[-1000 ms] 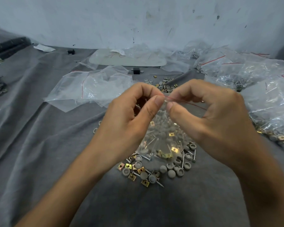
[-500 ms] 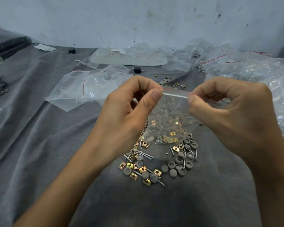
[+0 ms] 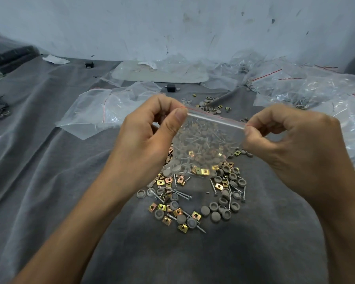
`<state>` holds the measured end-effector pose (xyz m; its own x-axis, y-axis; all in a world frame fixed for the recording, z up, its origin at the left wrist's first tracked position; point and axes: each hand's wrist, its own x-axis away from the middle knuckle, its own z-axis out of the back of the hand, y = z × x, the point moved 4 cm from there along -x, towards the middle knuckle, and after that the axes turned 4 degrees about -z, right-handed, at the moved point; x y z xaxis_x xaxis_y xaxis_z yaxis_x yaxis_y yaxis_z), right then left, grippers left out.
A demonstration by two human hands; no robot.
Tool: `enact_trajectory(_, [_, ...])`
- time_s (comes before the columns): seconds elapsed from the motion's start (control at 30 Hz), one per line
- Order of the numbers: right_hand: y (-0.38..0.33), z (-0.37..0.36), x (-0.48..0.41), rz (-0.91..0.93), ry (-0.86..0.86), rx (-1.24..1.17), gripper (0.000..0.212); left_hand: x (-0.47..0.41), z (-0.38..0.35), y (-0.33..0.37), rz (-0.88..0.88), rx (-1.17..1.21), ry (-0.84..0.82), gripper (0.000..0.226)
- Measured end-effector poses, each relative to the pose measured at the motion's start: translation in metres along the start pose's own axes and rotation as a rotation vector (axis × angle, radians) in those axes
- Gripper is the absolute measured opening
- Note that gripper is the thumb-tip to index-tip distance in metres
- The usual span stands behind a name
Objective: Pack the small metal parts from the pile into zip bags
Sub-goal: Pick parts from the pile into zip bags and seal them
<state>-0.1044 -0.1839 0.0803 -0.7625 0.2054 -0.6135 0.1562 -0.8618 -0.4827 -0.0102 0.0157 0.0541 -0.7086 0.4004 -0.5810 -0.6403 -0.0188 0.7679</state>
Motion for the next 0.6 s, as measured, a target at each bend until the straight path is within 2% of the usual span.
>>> enact_trajectory(0.23, [-0.004,-0.003,0.006,-0.048,-0.022,-0.207,0.009,0.002,0.003,-0.014,-0.020,-0.033,0.019,0.013])
enact_trajectory(0.37, [0.001,0.000,0.009,-0.174,-0.027,-0.363,0.015,-0.002,0.010,-0.045,-0.023,-0.124,0.050,0.031])
enact_trajectory(0.6, [0.070,0.052,0.040,-0.502,0.251,-0.609,0.018,-0.008,0.051,-0.166,0.111,-0.227,0.122,0.047])
